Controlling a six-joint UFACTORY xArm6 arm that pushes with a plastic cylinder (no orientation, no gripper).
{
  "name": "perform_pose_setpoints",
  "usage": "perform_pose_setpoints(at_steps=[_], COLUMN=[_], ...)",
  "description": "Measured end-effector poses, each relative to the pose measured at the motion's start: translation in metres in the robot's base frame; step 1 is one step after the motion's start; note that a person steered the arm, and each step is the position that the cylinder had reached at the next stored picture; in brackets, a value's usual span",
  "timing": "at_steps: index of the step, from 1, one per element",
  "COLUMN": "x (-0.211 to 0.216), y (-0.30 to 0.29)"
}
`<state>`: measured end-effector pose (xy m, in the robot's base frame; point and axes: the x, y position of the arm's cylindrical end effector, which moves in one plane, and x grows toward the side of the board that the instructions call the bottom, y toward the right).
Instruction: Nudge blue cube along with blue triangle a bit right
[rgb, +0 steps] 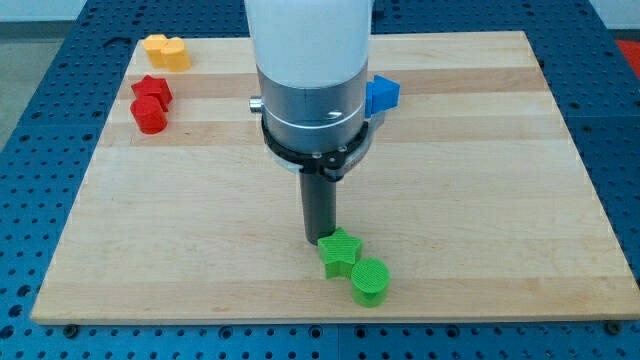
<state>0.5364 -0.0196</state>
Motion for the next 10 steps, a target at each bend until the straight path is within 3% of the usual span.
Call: perform_pose_setpoints(at_steps=[2, 3, 4, 7, 10], x=[-0.045, -0.041, -0.038, -0.087, -0.089], y=[0.028, 0.062, 0.057, 0.077, 0.077])
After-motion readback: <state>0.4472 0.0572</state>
